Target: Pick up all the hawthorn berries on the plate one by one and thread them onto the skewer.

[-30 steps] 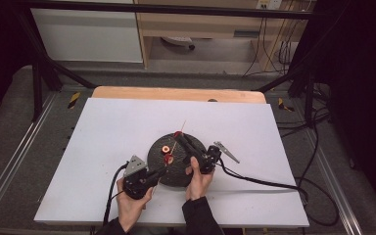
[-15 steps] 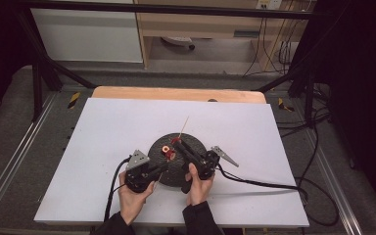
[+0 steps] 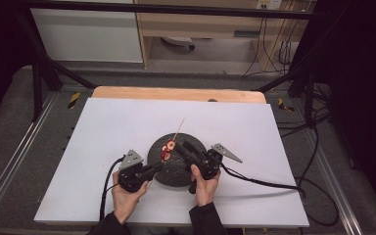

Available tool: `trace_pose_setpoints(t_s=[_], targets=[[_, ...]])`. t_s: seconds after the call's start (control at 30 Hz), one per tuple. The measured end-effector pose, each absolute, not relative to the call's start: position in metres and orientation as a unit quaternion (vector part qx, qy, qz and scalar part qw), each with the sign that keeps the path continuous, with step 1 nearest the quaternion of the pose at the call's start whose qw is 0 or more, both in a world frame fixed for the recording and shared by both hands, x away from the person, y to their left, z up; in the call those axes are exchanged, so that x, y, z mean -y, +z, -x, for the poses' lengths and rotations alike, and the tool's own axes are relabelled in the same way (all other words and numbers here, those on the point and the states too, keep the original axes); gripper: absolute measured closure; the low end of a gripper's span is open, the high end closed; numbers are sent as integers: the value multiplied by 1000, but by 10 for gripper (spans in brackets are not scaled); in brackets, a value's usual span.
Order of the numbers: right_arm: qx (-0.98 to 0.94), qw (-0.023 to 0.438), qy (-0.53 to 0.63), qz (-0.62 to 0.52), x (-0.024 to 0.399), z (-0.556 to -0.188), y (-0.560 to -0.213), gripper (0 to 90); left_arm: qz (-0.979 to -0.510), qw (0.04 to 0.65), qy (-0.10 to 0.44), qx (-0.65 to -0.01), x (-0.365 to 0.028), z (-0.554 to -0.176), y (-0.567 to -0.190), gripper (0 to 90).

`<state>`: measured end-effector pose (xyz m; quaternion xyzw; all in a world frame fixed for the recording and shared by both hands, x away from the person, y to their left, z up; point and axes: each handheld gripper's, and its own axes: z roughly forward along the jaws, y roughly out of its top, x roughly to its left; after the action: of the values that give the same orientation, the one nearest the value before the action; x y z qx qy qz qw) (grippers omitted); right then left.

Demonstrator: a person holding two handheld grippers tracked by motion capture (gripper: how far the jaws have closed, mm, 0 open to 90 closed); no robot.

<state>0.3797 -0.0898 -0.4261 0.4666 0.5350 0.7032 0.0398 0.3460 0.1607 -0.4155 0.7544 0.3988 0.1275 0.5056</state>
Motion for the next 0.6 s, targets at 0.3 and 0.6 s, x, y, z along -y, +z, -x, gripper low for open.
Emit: trace_pose_setpoints(t_s=[0.3, 0.6], targets=[[-612, 55, 642, -458, 102, -384, -430, 201, -774, 478, 130, -394, -192, -342, -417, 882], [-697, 59, 565, -438, 107, -386, -436, 59, -789, 455, 140, -388, -220, -333, -421, 881]])
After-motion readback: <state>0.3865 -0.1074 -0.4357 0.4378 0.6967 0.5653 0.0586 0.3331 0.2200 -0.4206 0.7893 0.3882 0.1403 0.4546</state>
